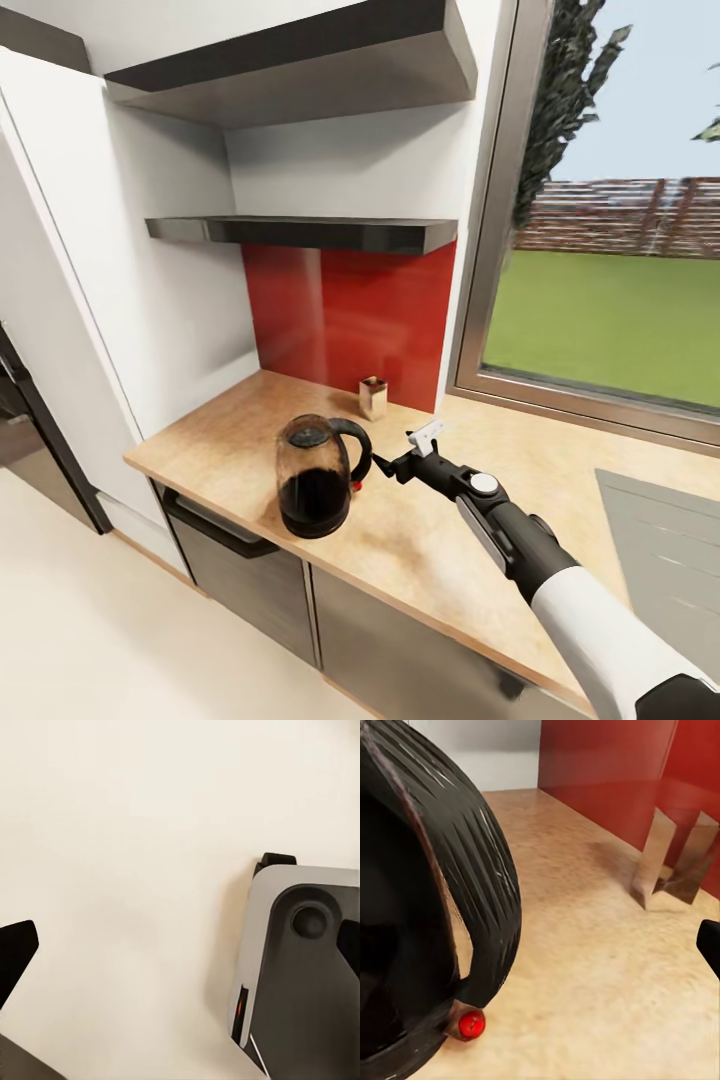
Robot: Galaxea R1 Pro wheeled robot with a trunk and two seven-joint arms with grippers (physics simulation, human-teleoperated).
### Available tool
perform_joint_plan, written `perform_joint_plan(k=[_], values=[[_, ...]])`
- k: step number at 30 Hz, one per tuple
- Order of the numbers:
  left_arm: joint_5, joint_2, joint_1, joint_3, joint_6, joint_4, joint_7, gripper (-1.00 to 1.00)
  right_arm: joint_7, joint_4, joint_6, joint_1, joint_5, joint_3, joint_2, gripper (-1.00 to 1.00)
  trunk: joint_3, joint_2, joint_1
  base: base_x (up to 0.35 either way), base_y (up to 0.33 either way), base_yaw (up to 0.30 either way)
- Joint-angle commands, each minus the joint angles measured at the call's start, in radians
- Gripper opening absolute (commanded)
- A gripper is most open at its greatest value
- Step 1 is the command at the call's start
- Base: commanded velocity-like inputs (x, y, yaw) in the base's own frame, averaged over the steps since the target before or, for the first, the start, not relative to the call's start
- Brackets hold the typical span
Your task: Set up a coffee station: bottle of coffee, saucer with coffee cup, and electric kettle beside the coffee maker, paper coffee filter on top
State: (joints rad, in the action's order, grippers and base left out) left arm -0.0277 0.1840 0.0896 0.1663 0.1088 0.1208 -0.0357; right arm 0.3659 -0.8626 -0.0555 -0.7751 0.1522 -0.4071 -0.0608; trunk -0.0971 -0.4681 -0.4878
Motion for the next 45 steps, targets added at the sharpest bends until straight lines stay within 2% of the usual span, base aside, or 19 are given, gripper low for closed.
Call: perform_joint_plan(k=[1, 10, 26, 45], values=[[-0.003, 0.0, 0.001, 0.007, 0.003, -0.001, -0.004, 1.0, 0.001, -0.001, -0.006, -0.001, 0.01, -0.003, -0.001, 1.0, -0.002, -0.002, -0.001, 0.0, 0.11, 0.0], [-0.003, -0.001, 0.001, 0.006, 0.002, -0.001, -0.004, 1.0, 0.001, 0.031, -0.006, -0.001, 0.01, -0.002, -0.001, 1.0, -0.002, -0.002, -0.001, 0.011, 0.014, 0.0], [-0.003, -0.001, 0.001, 0.006, 0.005, -0.001, -0.003, 1.0, 0.001, 0.033, -0.006, -0.001, 0.01, -0.002, -0.001, 1.0, -0.002, -0.002, -0.001, 0.069, 0.0, 0.0], [-0.003, -0.001, 0.001, 0.006, 0.004, -0.001, -0.003, 1.0, 0.001, 0.034, -0.006, -0.001, 0.01, -0.002, -0.001, 1.0, -0.002, -0.002, -0.001, -0.023, 0.029, 0.0]])
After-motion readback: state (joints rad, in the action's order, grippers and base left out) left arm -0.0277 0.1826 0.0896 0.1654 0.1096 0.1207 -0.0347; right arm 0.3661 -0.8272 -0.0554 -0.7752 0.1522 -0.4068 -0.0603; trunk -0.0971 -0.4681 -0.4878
